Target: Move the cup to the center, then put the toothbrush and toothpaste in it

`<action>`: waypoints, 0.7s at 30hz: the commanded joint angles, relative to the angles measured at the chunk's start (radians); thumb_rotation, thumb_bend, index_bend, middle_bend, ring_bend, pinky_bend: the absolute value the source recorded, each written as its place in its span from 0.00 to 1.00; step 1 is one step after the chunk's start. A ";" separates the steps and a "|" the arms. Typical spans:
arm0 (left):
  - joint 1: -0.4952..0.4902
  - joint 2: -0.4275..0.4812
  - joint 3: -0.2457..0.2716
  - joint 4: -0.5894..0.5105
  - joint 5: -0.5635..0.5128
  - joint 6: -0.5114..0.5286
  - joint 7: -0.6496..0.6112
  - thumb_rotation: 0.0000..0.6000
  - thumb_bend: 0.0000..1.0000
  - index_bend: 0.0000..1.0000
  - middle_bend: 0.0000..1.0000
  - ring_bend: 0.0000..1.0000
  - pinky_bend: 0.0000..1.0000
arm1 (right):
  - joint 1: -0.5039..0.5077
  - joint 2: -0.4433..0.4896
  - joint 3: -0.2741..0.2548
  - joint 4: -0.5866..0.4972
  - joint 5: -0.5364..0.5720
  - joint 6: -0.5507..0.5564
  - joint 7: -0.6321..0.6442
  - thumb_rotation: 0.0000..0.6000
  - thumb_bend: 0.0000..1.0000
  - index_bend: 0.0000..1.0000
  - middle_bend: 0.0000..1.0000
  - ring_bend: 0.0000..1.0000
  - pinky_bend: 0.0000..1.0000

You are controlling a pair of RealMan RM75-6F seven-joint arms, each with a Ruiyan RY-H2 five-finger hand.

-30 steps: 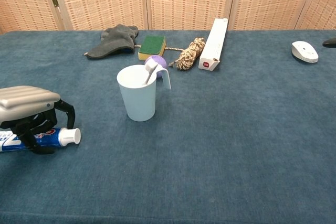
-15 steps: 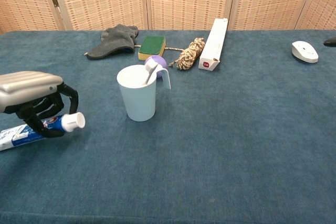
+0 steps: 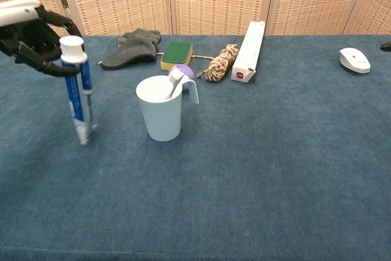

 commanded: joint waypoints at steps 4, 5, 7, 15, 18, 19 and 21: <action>0.032 0.043 -0.031 0.051 0.003 0.007 -0.091 1.00 0.40 0.65 0.87 0.81 0.89 | 0.003 0.000 0.003 -0.004 -0.001 -0.001 -0.003 1.00 0.00 0.00 0.06 0.12 0.14; 0.033 0.050 -0.029 0.050 0.001 0.001 -0.091 1.00 0.40 0.65 0.87 0.81 0.89 | 0.003 0.000 0.003 -0.004 0.000 -0.001 -0.003 1.00 0.00 0.00 0.06 0.12 0.14; 0.041 0.083 -0.010 0.044 -0.012 -0.035 -0.089 1.00 0.40 0.64 0.86 0.80 0.89 | 0.005 -0.001 0.003 -0.006 0.000 -0.005 -0.006 1.00 0.00 0.00 0.06 0.12 0.14; 0.037 0.153 0.043 0.049 -0.070 -0.184 -0.075 1.00 0.40 0.61 0.86 0.79 0.89 | 0.015 -0.006 0.008 -0.016 0.003 -0.016 -0.018 1.00 0.00 0.00 0.06 0.12 0.14; 0.048 0.149 0.028 0.046 -0.080 -0.168 -0.108 1.00 0.40 0.60 0.86 0.79 0.89 | 0.016 -0.003 0.010 -0.023 0.003 -0.017 -0.026 1.00 0.00 0.00 0.06 0.12 0.14; 0.051 0.151 0.025 0.042 -0.077 -0.164 -0.117 1.00 0.40 0.60 0.86 0.79 0.89 | 0.017 -0.003 0.010 -0.025 0.004 -0.018 -0.028 1.00 0.00 0.00 0.06 0.12 0.14; 0.054 0.159 0.029 0.040 -0.063 -0.156 -0.104 1.00 0.40 0.60 0.86 0.79 0.89 | 0.017 -0.003 0.010 -0.028 0.005 -0.018 -0.031 1.00 0.00 0.00 0.06 0.12 0.14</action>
